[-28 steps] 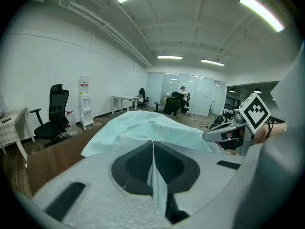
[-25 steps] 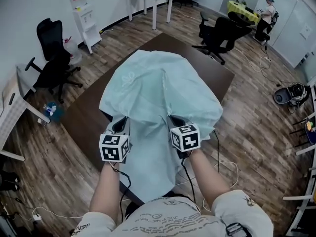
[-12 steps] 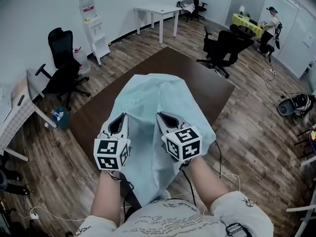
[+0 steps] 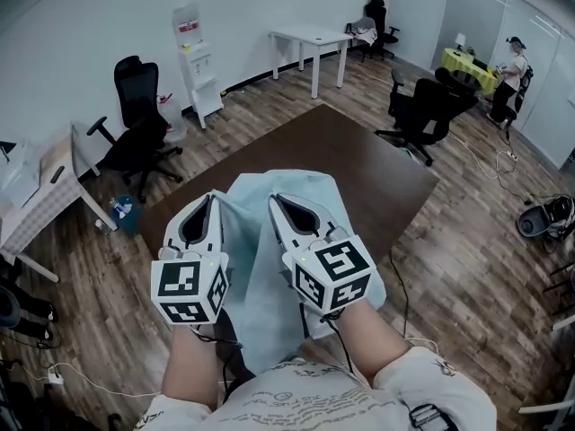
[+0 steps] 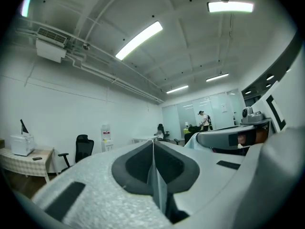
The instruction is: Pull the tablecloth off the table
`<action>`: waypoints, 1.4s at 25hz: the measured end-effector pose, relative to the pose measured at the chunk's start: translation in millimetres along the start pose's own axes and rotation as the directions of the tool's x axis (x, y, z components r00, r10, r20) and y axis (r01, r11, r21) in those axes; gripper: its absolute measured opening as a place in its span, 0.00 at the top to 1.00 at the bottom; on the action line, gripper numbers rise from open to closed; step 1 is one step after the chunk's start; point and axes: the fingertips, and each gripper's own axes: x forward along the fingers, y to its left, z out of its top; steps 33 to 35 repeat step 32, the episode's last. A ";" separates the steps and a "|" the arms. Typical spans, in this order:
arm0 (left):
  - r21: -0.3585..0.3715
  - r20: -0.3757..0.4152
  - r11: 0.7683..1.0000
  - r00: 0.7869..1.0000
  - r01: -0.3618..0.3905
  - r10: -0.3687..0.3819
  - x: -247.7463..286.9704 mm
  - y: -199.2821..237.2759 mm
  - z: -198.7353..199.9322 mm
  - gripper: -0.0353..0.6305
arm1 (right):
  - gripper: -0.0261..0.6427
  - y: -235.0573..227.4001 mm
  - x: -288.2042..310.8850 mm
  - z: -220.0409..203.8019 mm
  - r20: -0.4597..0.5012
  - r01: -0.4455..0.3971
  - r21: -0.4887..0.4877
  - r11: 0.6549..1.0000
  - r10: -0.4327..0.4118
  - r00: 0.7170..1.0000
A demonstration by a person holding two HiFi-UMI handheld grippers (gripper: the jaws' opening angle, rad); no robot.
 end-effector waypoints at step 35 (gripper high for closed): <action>-0.019 -0.027 0.998 0.998 -0.057 0.057 -34.5 4.2 -11.5 0.93 | 0.94 11.0 -17.1 4.7 0.037 0.009 0.068 0.998 -0.012 0.999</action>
